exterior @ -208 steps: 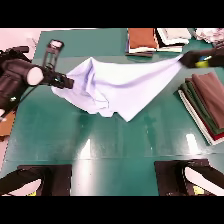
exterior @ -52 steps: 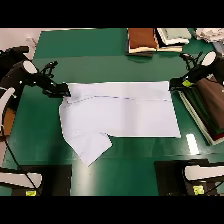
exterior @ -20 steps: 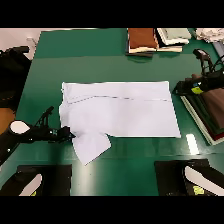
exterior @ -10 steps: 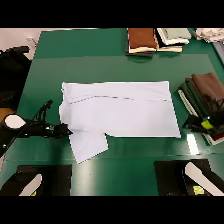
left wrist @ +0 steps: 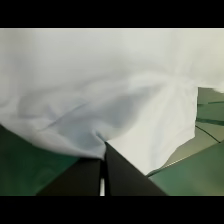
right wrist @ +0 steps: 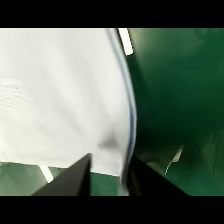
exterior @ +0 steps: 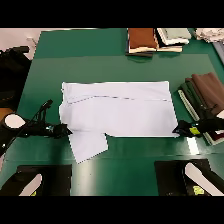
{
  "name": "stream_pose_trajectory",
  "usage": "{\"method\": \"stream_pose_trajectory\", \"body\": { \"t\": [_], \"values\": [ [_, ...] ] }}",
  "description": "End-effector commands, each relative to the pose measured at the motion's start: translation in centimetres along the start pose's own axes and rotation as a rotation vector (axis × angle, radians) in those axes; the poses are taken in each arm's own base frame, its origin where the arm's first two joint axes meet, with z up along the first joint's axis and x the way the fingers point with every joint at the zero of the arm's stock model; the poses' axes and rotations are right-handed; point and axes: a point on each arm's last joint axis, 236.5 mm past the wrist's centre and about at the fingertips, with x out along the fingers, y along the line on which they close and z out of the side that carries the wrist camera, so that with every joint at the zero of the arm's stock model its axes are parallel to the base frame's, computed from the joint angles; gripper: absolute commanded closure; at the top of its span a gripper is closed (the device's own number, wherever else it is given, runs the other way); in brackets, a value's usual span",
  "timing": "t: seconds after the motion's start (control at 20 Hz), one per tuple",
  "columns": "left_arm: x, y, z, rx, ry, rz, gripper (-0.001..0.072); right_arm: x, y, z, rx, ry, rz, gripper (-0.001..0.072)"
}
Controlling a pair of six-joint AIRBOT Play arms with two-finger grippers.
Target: Fold the shirts.
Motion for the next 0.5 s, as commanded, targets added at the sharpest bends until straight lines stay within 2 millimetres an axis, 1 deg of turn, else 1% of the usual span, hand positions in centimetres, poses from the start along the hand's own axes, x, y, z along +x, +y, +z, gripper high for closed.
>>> {"method": "stream_pose_trajectory", "body": {
  "t": [0.0, 0.05, 0.15, 0.3, 0.35, 0.45],
  "values": [
    [-0.7, 0.9, 0.1, 0.055, 0.010, 0.056, 0.0681, -0.1, 2.1, -0.1, -0.119, 0.031, -0.013, 0.0544],
    [-1.2, 1.0, 0.2, 0.078, 0.020, 0.075, 0.0681, -0.9, 2.4, 0.0, -0.161, 0.041, -0.034, 0.0642],
    [-2.6, 1.0, 0.5, 0.122, 0.041, 0.112, 0.0681, -2.7, 2.7, 0.0, -0.237, 0.071, -0.086, 0.0694],
    [-4.2, 0.7, 0.6, 0.146, 0.039, 0.147, 0.0681, -6.0, 2.6, -0.1, -0.322, 0.035, -0.177, 0.0694],
    [-5.0, 0.2, 0.4, 0.153, 0.021, 0.143, 0.0682, -7.0, 2.7, -0.6, -0.336, 0.016, -0.192, 0.0694],
    [-6.7, -0.9, -0.5, 0.150, -0.009, 0.135, 0.0681, -8.5, 2.7, -1.7, -0.354, -0.021, -0.214, 0.0694]
  ]
}}
